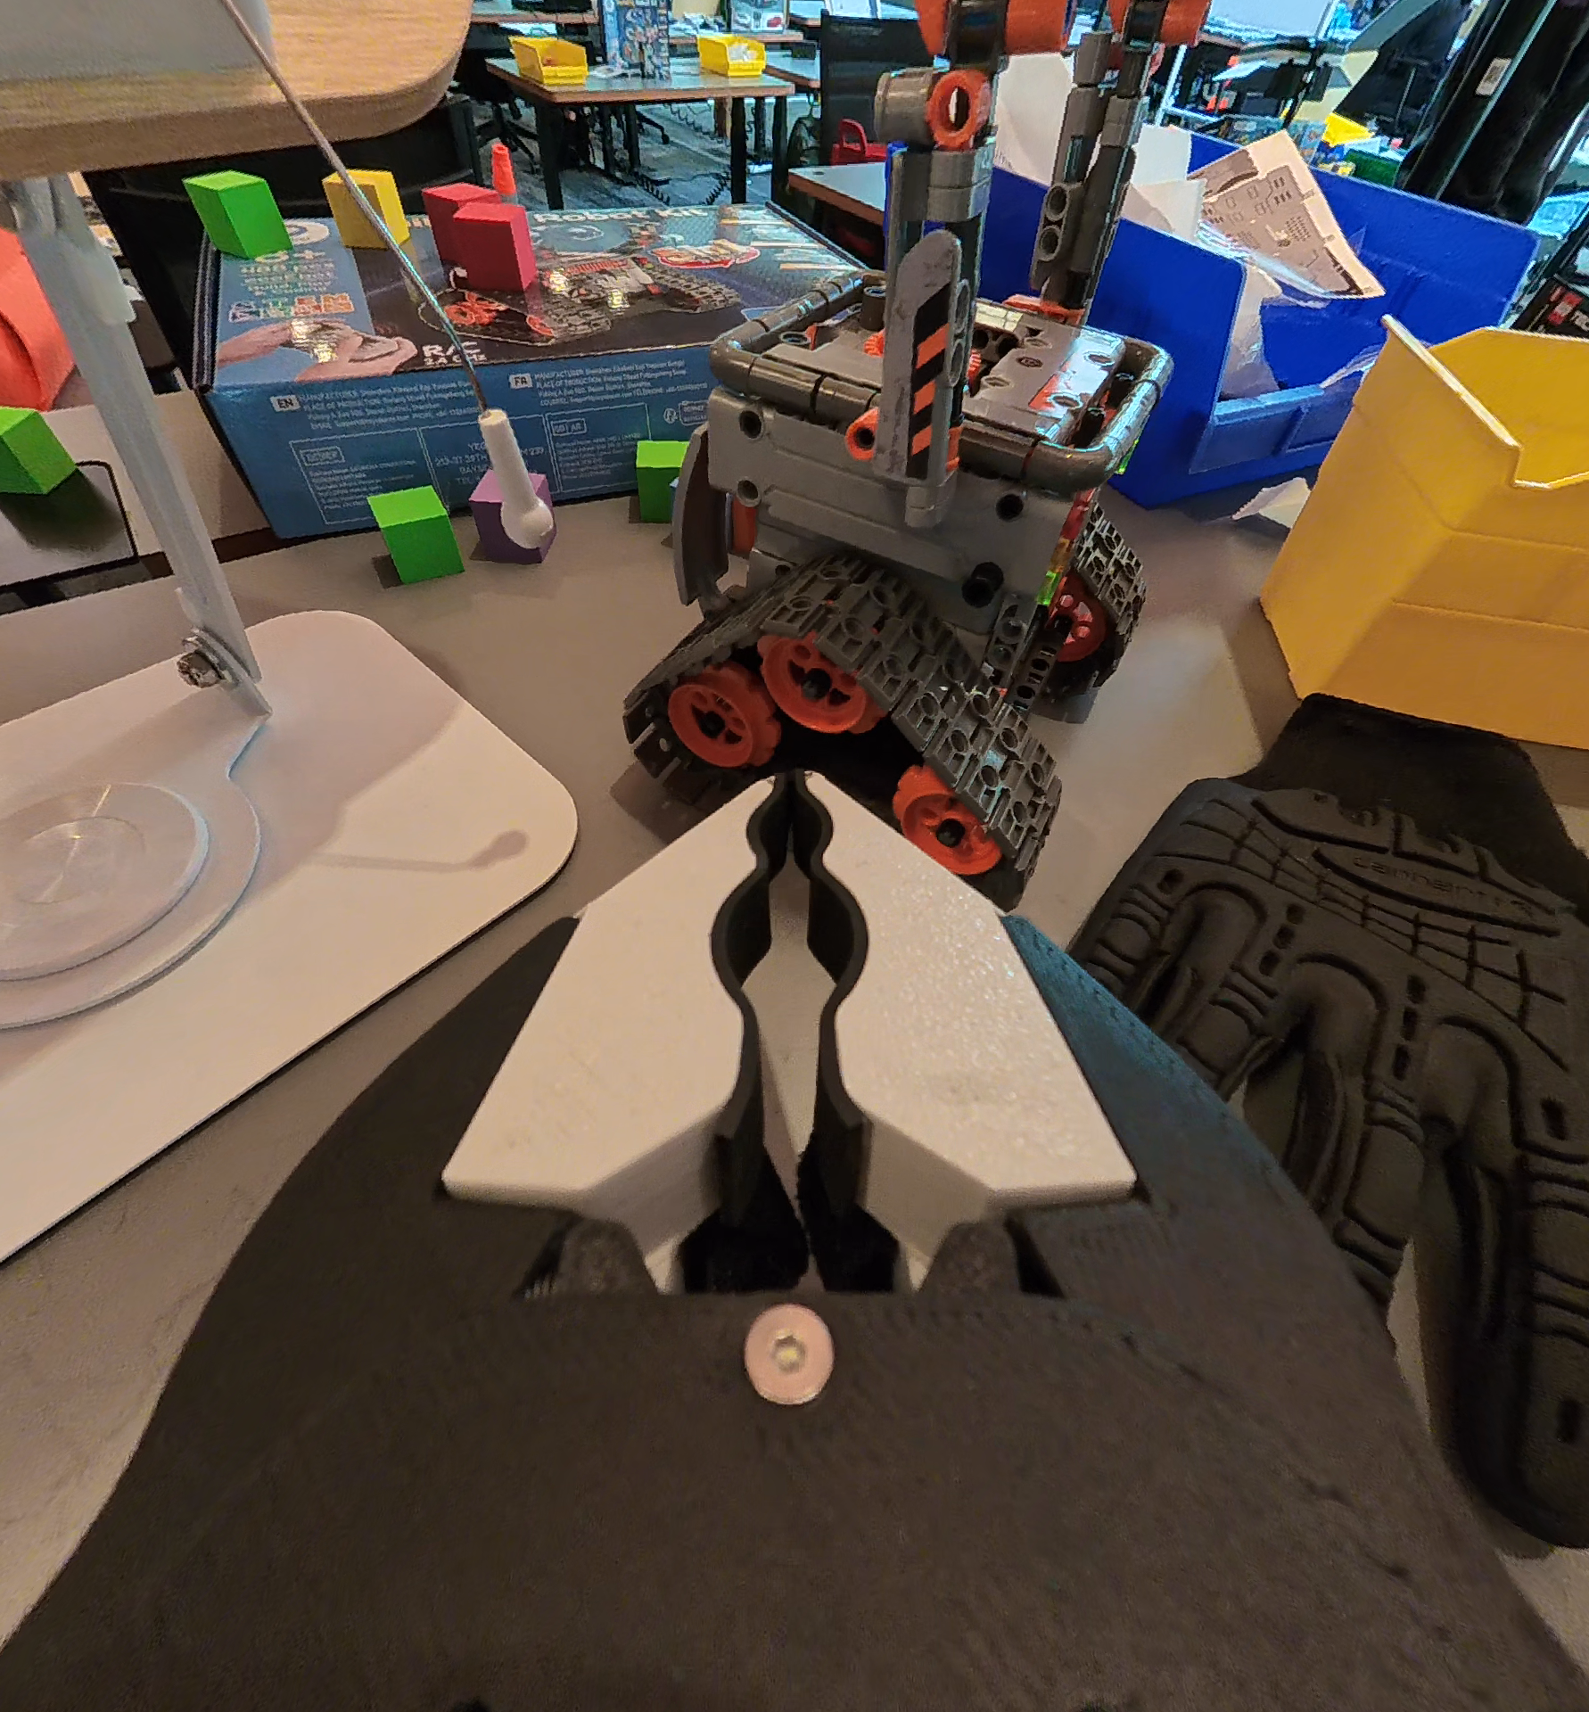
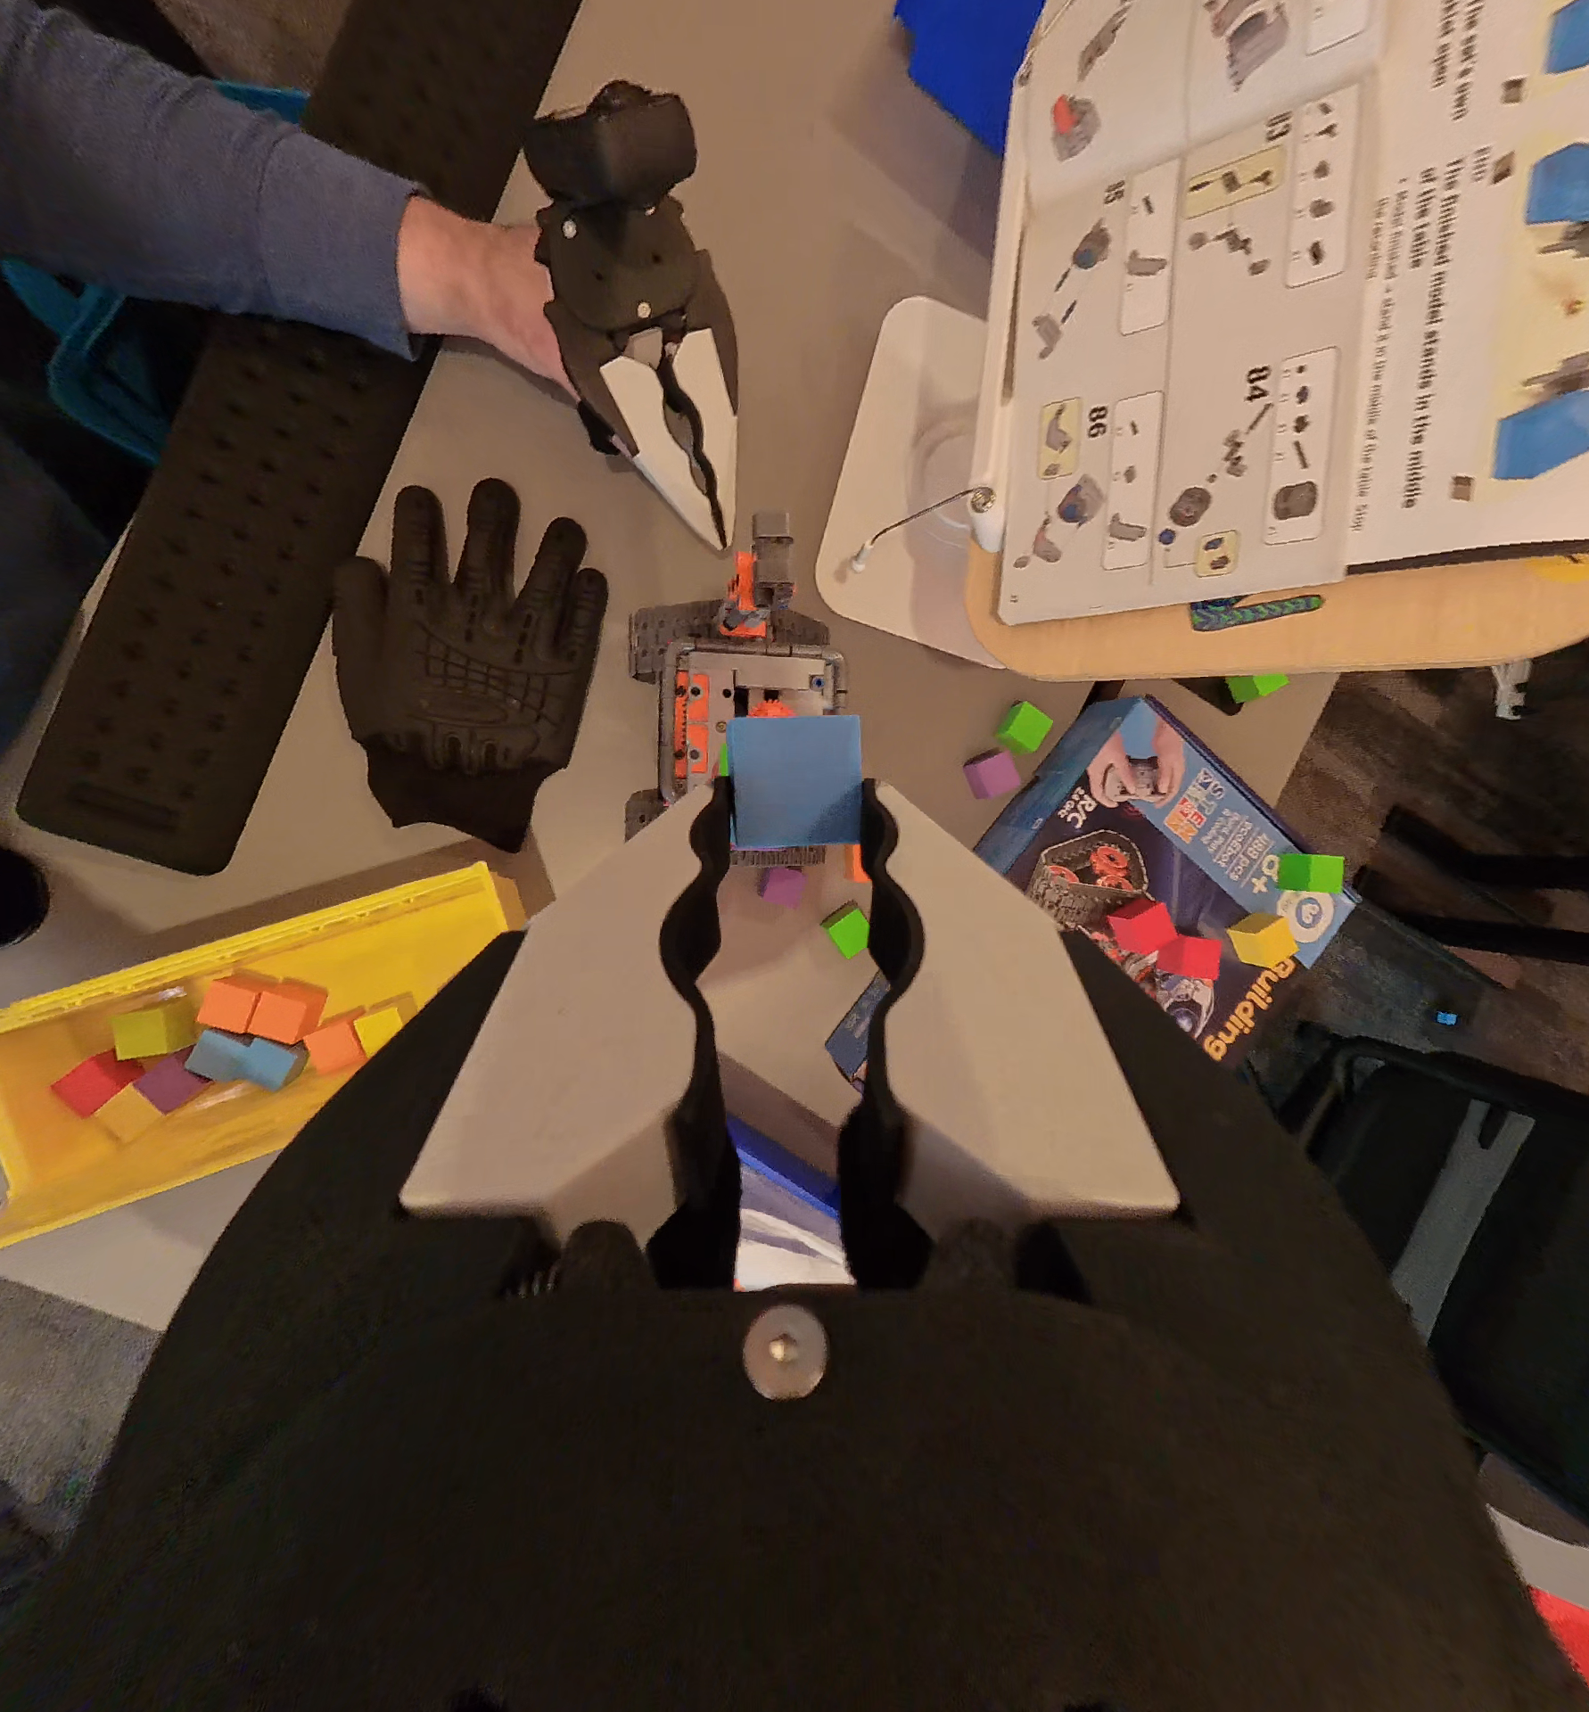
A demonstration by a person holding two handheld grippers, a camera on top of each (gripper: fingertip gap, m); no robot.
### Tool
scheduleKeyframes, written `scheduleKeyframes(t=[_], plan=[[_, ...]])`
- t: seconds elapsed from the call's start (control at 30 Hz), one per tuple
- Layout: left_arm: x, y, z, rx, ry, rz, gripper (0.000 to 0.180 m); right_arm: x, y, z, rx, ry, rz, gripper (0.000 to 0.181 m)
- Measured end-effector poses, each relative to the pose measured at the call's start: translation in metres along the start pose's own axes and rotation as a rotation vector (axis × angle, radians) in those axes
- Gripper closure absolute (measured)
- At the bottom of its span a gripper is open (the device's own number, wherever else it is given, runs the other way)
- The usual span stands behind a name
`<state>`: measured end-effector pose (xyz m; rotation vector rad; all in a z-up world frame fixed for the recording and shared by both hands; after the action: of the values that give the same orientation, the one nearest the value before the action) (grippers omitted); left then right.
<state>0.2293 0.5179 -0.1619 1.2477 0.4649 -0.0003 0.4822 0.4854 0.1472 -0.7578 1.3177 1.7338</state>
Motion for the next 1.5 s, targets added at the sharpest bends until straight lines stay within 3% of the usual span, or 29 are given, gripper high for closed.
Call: scheduleKeyframes(t=[1.07,1.13,1.4,1.5], plan=[[0.000,0.001,0.000,-0.001,-0.007,0.002,0.180,0.023,-0.005,-0.004,0.046,0.042,-0.065,0.154],[0.000,0.001,0.000,-0.001,-0.008,0.001,0.180,0.021,-0.005,-0.001,0.060,0.006,-0.072,0.130],[-0.002,0.002,0.000,-0.004,-0.007,0.011,0.180,-0.017,-0.031,0.034,0.164,-0.197,0.137,0.136],[0.001,0.000,0.000,-0.006,-0.009,-0.003,0.180,0.006,-0.075,0.069,0.283,-0.248,0.115,0.136]])
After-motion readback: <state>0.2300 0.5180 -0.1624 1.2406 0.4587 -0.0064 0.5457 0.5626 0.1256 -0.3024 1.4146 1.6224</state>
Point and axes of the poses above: each gripper's, where its closed fingertips meet, x out along the fingers, y out of its top, z = x × y across the jaws, the point moved 8 cm from there along -x, back along the fingers, and after that the axes turned 11 degrees about -x, right-handed, at the moved point
